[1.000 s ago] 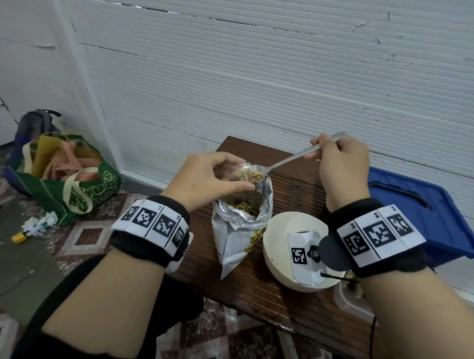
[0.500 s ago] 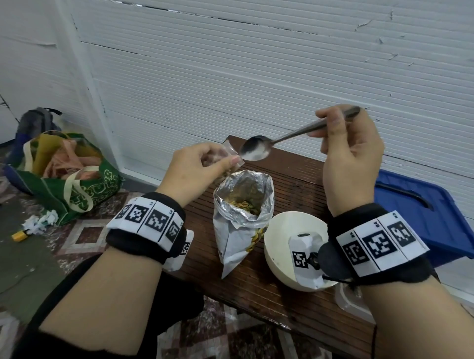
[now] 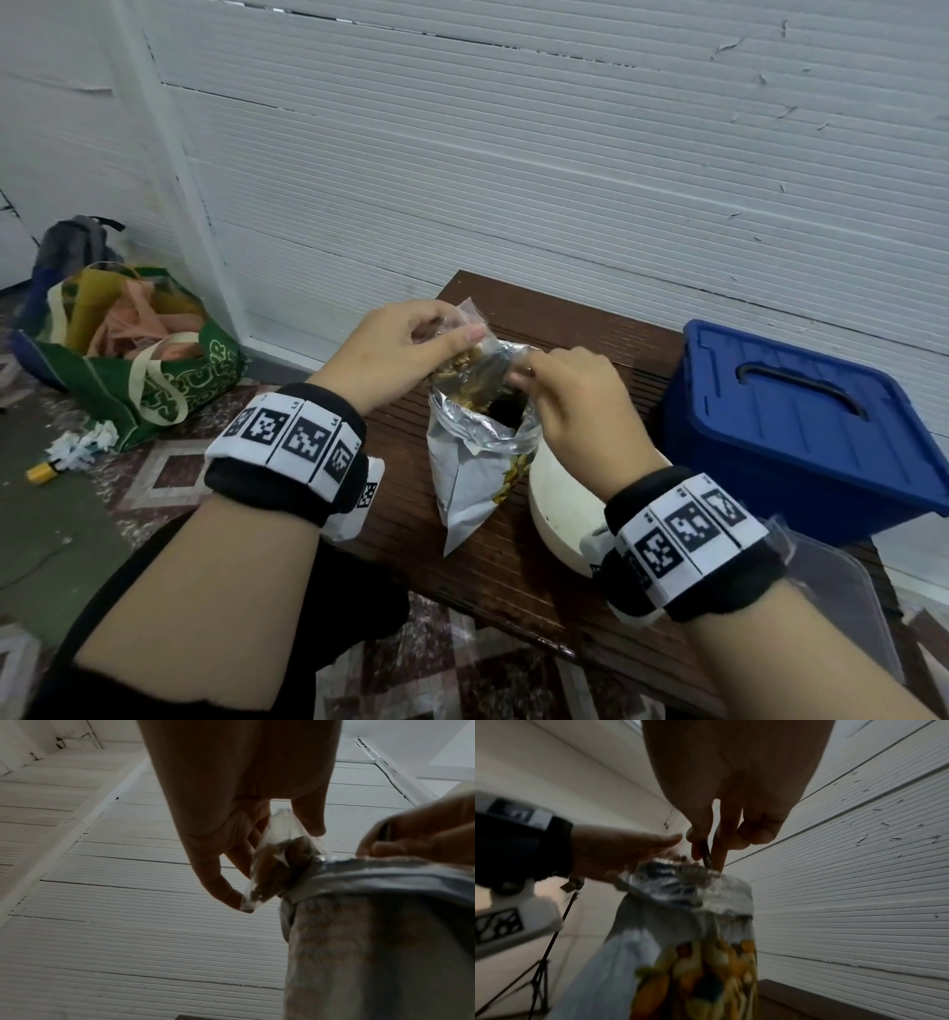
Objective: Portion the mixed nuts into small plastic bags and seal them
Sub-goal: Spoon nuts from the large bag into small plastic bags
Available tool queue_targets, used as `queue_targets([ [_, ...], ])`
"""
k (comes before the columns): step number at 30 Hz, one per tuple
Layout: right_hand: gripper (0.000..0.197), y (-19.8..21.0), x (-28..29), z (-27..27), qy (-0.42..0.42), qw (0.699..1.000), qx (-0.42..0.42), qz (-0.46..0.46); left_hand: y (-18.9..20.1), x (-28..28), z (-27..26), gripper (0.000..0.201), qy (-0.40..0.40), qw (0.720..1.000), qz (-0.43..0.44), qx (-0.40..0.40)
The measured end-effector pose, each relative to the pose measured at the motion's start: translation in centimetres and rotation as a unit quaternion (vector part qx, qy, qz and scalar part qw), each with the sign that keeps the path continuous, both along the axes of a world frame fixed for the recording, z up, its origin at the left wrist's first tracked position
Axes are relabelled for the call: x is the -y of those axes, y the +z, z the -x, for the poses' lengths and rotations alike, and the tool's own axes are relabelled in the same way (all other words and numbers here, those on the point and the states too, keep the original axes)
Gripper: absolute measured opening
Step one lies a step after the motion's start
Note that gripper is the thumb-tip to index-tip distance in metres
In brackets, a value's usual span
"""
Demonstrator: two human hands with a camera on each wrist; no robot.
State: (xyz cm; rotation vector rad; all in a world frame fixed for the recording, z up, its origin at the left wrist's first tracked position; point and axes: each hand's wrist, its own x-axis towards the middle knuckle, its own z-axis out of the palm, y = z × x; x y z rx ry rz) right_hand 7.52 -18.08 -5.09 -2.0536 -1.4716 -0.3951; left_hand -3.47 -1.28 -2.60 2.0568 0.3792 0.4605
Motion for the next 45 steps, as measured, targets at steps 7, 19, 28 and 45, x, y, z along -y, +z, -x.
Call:
queue_targets([
  [7,0.021,0.2,0.3,-0.2,-0.050,0.985,-0.149,-0.064,0.2,0.1,0.0,0.042,0.002,1.000,-0.003,-0.011],
  [19,0.026,0.7,0.3,-0.6,-0.160,0.919,-0.326,-0.151,0.3,0.3,0.1,0.037,-0.002,1.000,-0.004,-0.015],
  [28,0.024,0.7,0.4,-1.4,-0.219,0.862,-0.406,-0.208,0.3,-0.1,0.4,0.051,0.028,0.999,-0.009,0.014],
  [45,0.032,5.4,1.2,-4.7,-0.259,0.843,-0.391,-0.264,0.1,0.7,0.0,0.038,0.029,0.999,-0.020,-0.013],
])
